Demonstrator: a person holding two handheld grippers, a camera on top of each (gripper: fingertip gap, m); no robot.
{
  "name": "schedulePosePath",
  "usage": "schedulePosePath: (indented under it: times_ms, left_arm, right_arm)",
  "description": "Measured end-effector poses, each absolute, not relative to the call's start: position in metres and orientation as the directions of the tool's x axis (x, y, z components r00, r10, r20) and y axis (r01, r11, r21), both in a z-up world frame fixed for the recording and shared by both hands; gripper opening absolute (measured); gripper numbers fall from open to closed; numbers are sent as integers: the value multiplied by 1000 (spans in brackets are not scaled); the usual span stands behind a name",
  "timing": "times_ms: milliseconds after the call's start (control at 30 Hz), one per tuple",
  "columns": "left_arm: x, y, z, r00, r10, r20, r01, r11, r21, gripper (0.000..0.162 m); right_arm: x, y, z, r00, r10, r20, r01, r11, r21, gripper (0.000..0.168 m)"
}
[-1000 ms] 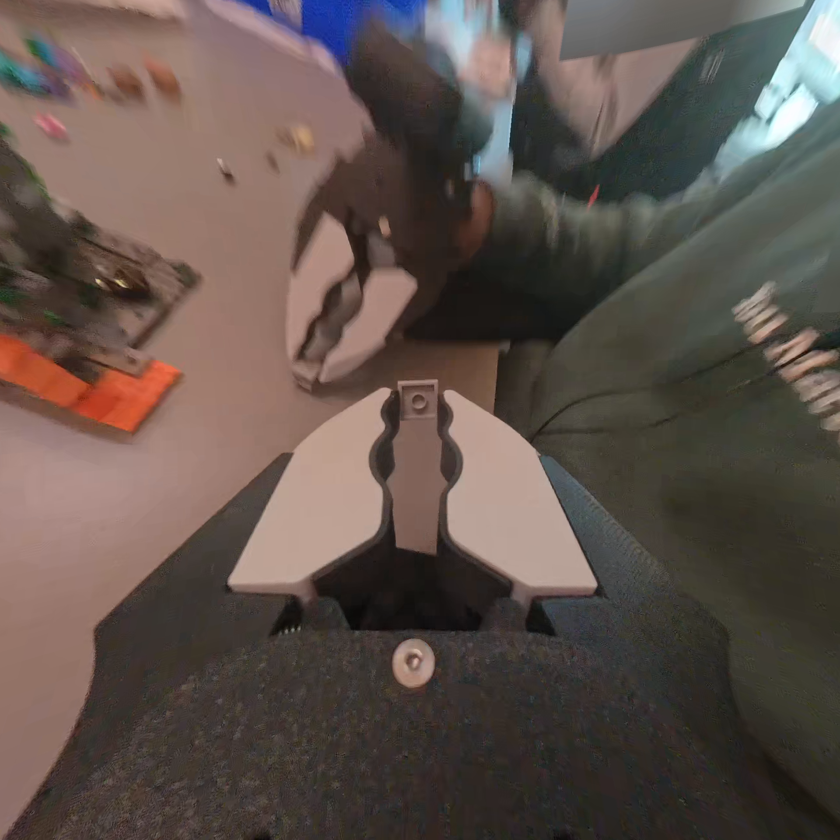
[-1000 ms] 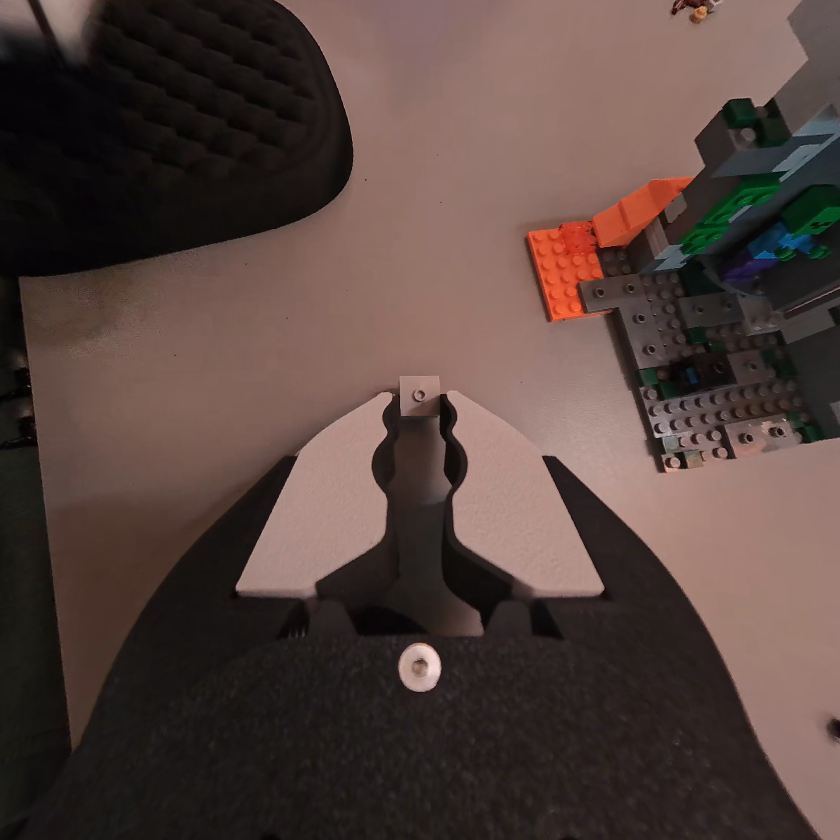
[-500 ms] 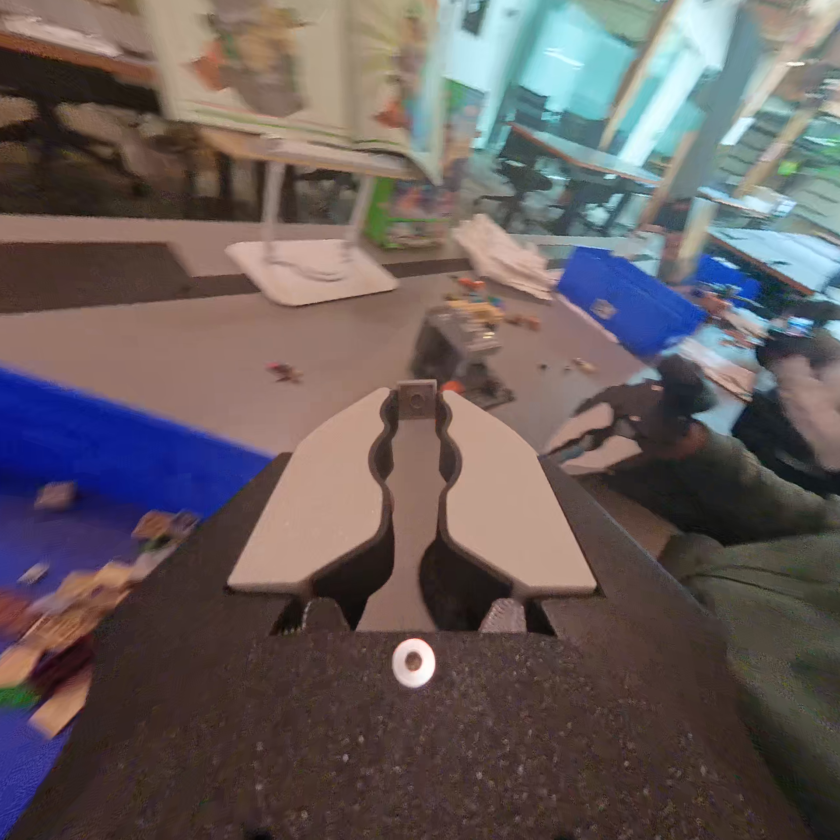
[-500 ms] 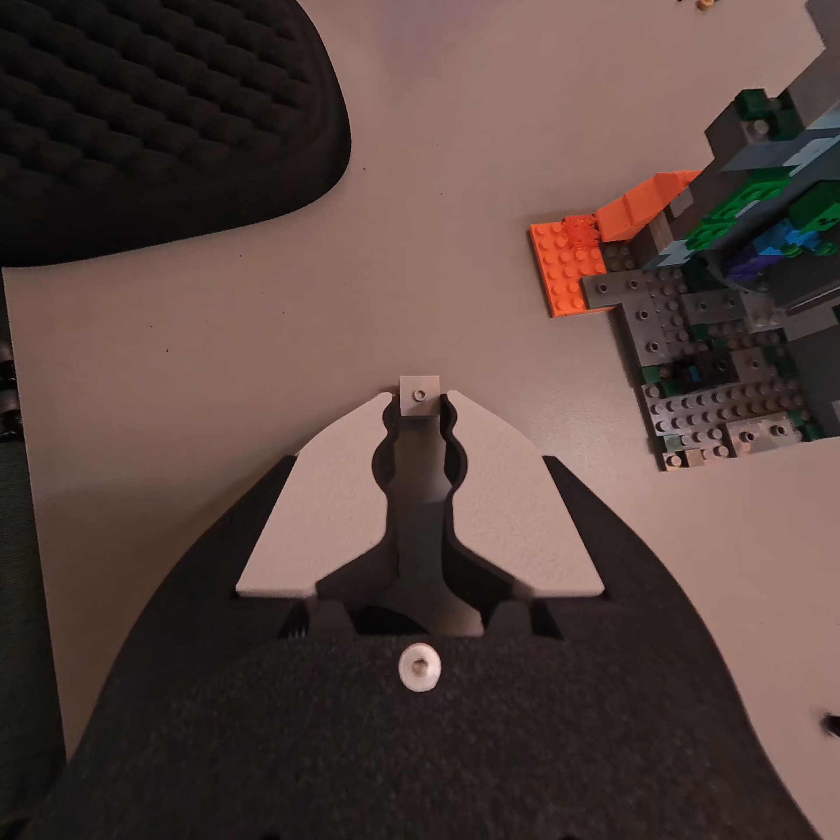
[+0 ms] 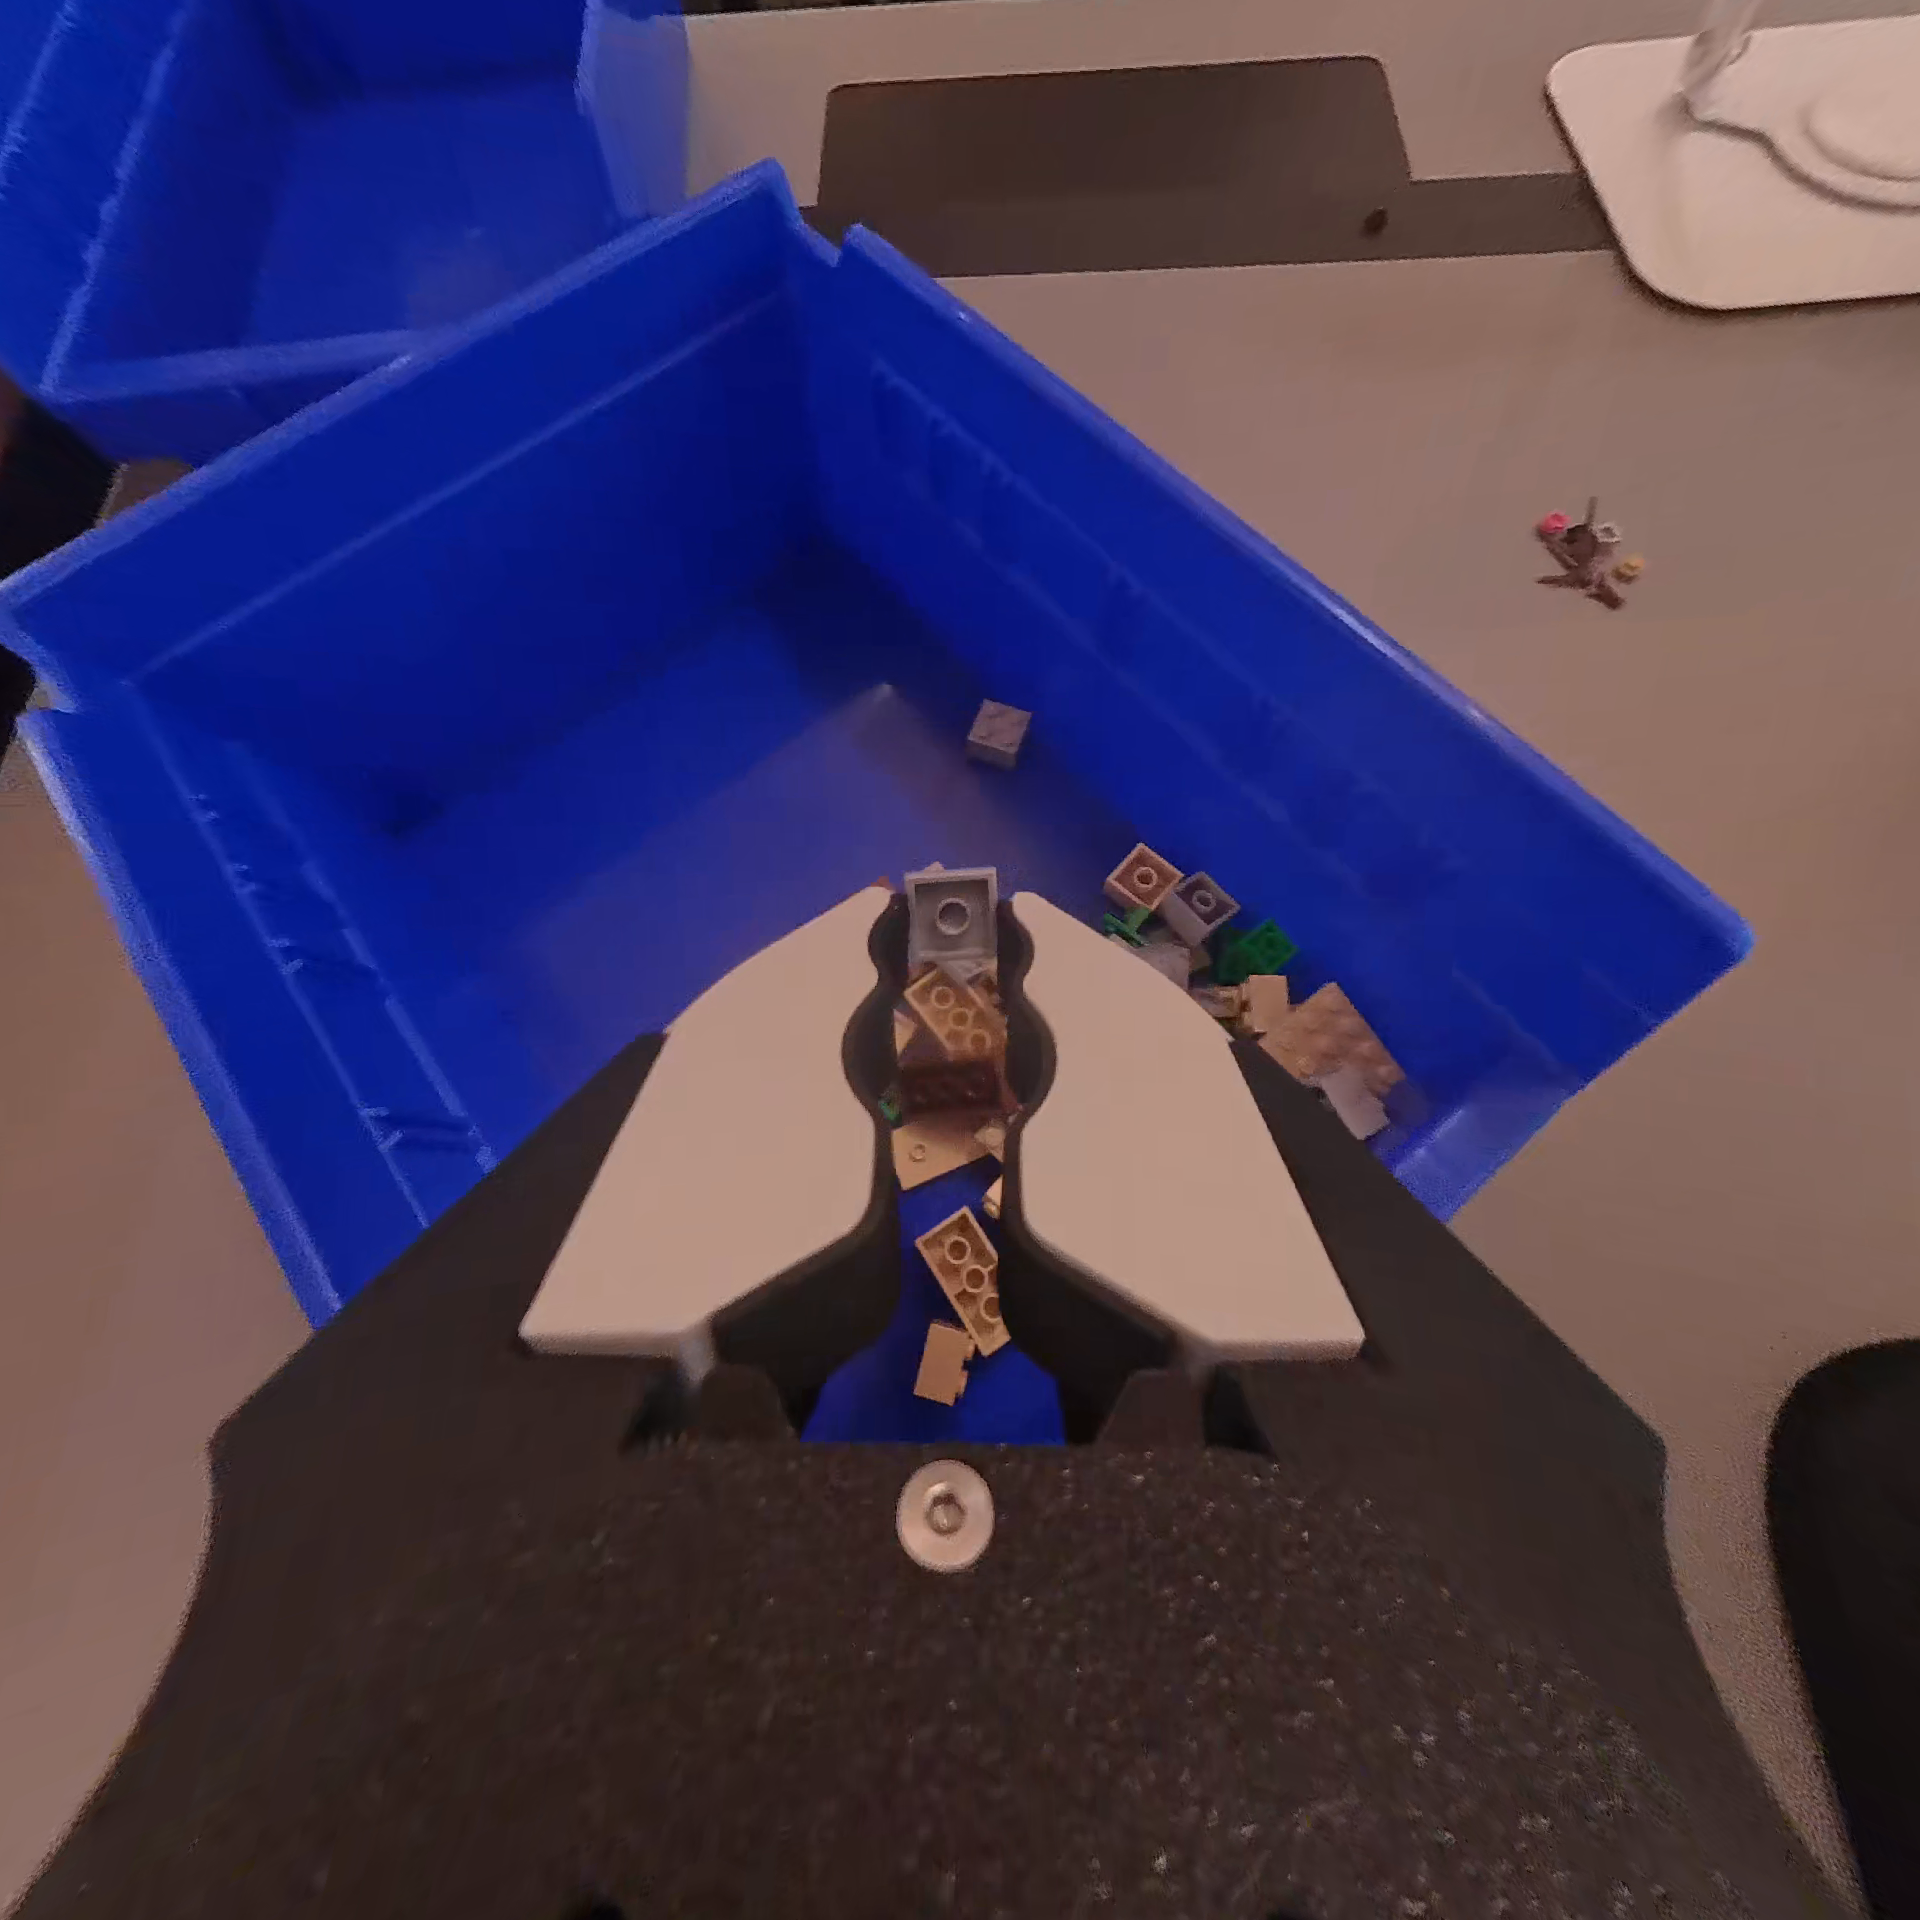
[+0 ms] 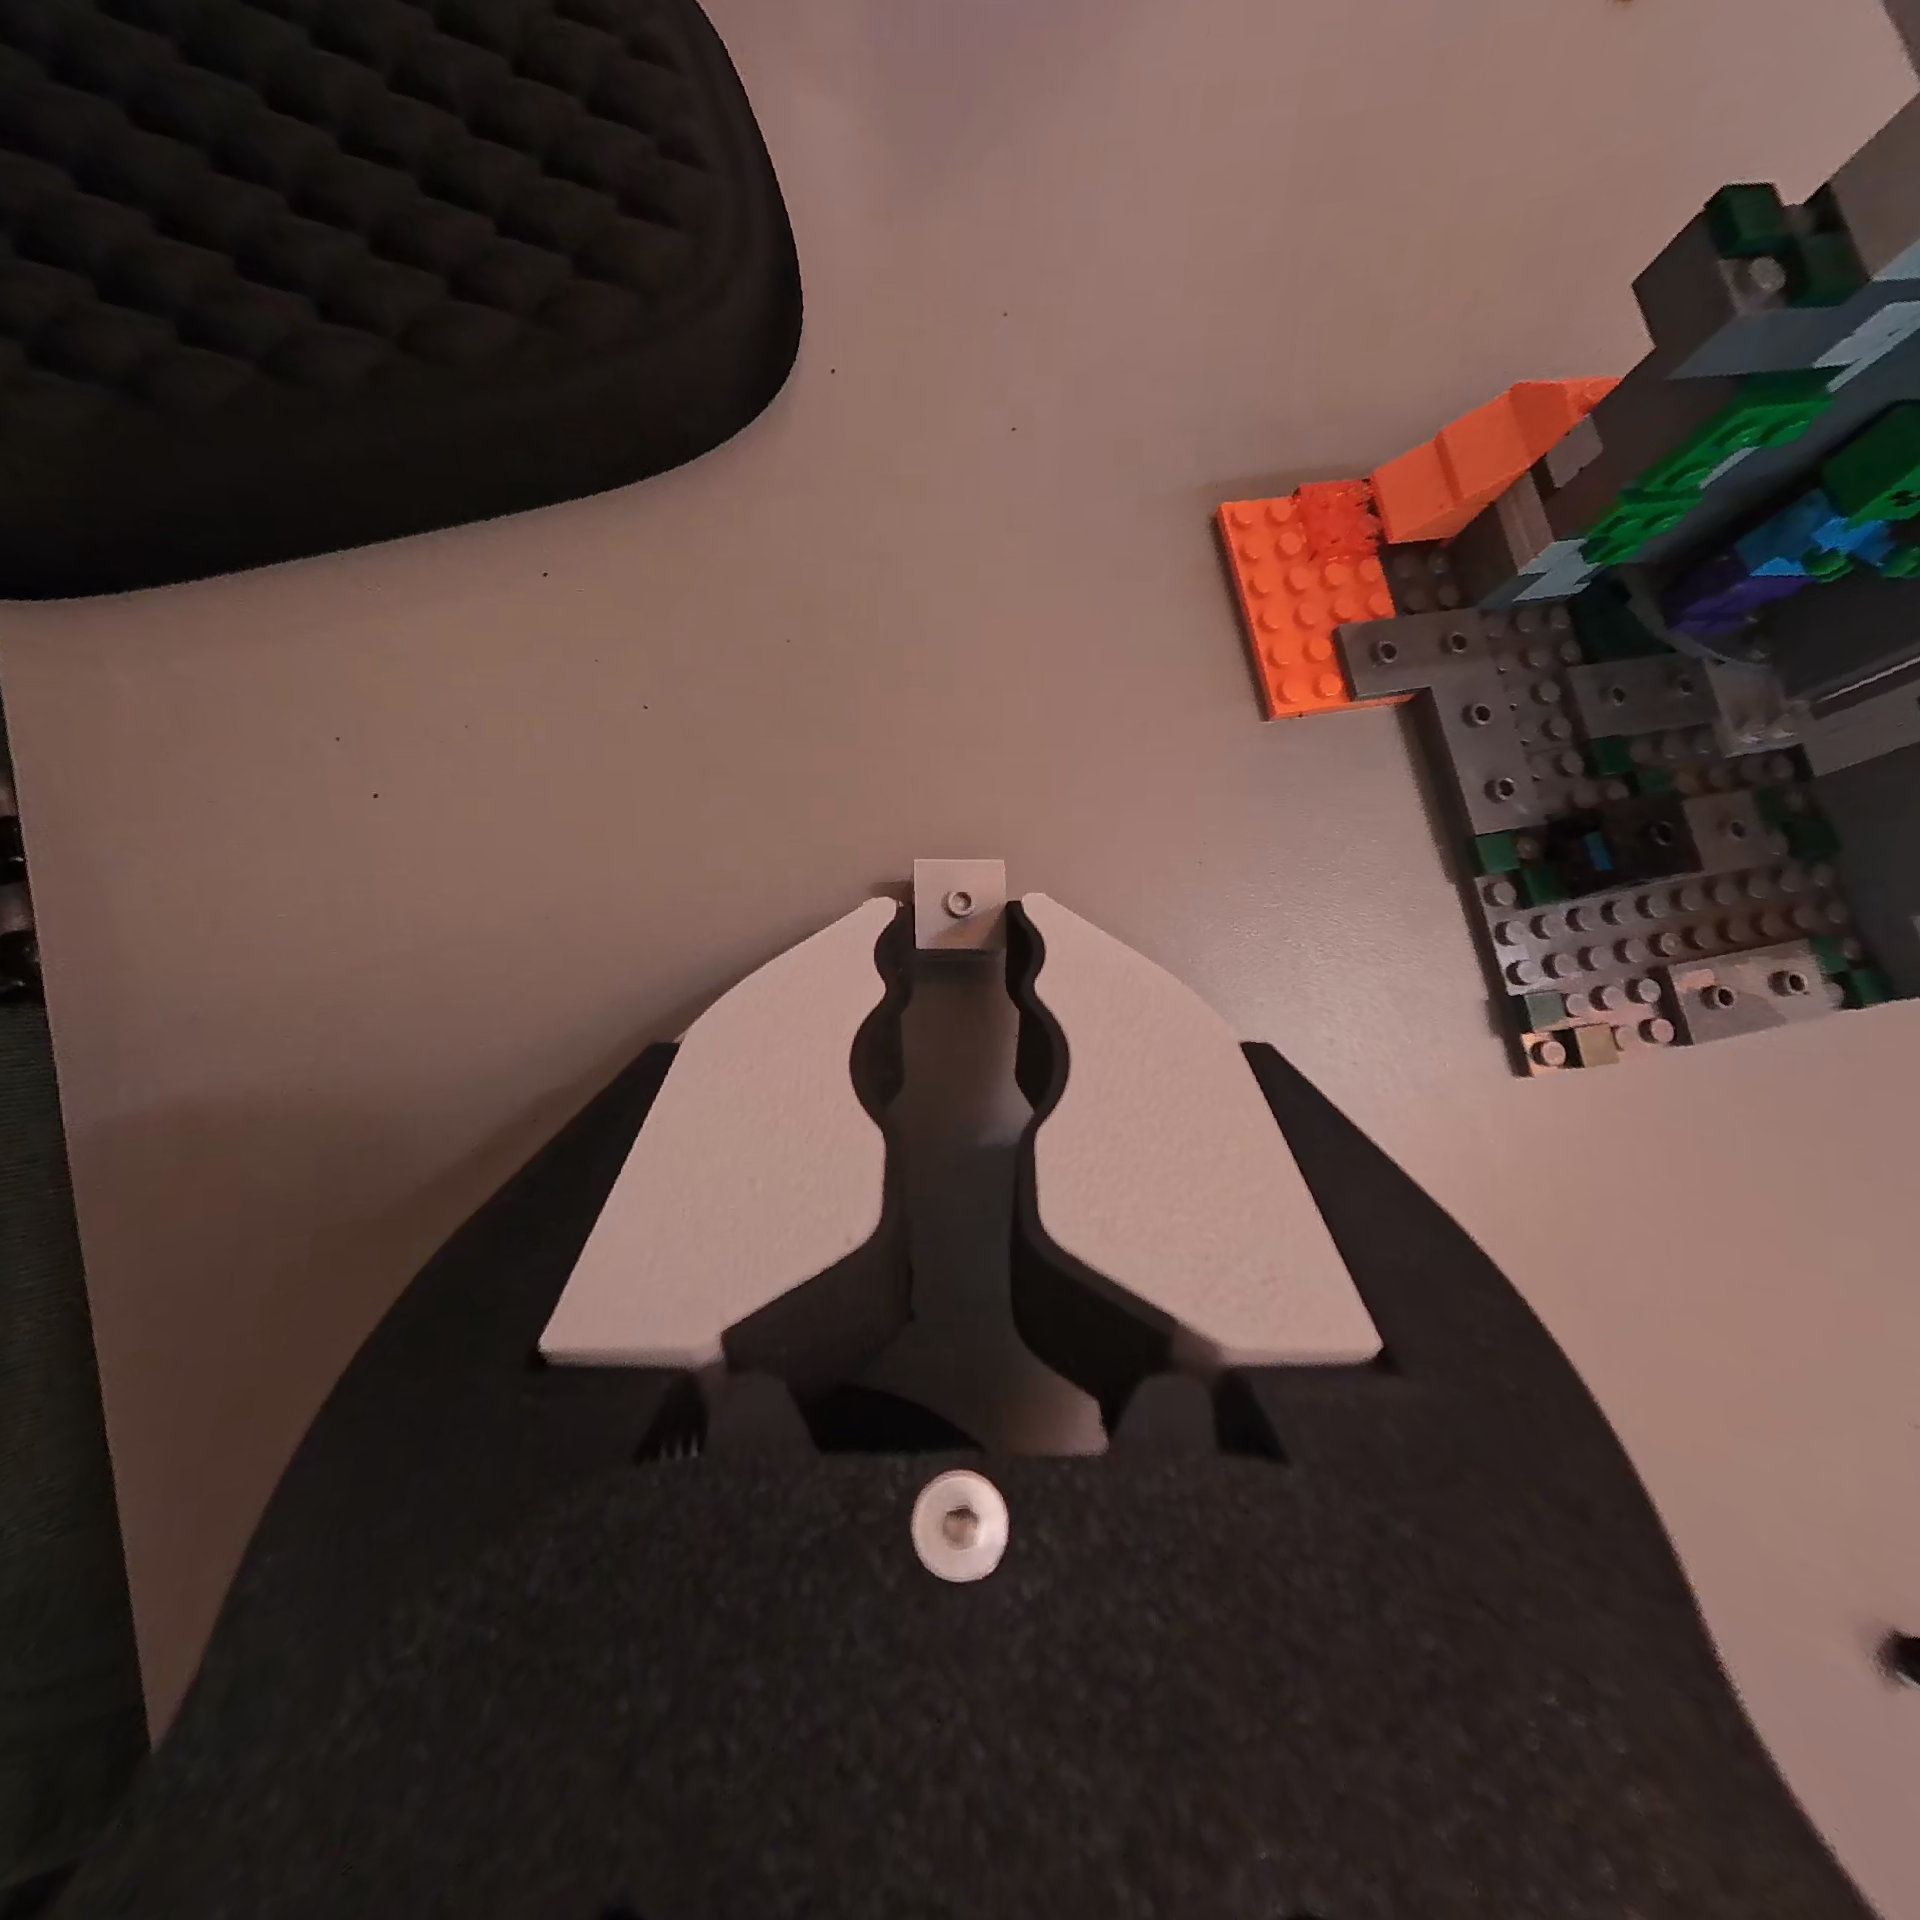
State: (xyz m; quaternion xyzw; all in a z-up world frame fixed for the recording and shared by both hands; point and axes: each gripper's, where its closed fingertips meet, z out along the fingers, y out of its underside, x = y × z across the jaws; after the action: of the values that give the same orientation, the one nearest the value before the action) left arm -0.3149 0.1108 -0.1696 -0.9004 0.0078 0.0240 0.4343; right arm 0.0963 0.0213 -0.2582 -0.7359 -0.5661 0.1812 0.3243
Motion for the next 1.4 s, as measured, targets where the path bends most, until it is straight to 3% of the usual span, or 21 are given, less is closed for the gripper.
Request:
schedulePosePath:
  times_ms: [200, 400, 600, 767, 900, 1033, 1167, 1400]
  left_arm:
    - [-315, 113, -173, 998, 8, -70, -49, -641, -766, 40]
    - [-292, 112, -166, 997, -64, -47, -76, -605, -793, 34]
    - [-184, 91, -151, 926, -374, -46, -239, -487, -840, 33]
    - [-49, 43, -164, 671, -724, -159, -456, -234, -859, 33]
    - [29, 7, -182, 477, -856, -197, -502, -81, -861, 34]
    - [66, 0, -193, 392, -870, -298, -539, 45, -841, 35]
    - [87, 0, -187, 356, -821, -446, -559, 195, -806, 37]
    - [95, 8, -148, 444, -604, -662, -552, 397, -733, 25]
  right_arm:
    - [97, 21, -258, 293, 951, 101, 716, -148, -683, 17]
    - [97, 21, -258, 293, 951, 102, 716, -147, -682, 17]
    - [97, 22, -258, 297, 949, 104, 716, -149, -682, 17]
    - [97, 24, -255, 314, 943, 115, 699, -147, -700, 16]
    - [96, 26, -246, 331, 939, 95, 653, -155, -741, 16]
    - [89, 22, -225, 324, 946, 11, 534, -174, -827, 16]
    - [81, 8, -187, 231, 951, -207, 295, -271, -916, 16]
    - [85, 0, -141, 7, 857, -516, 1, -516, -857, 16]
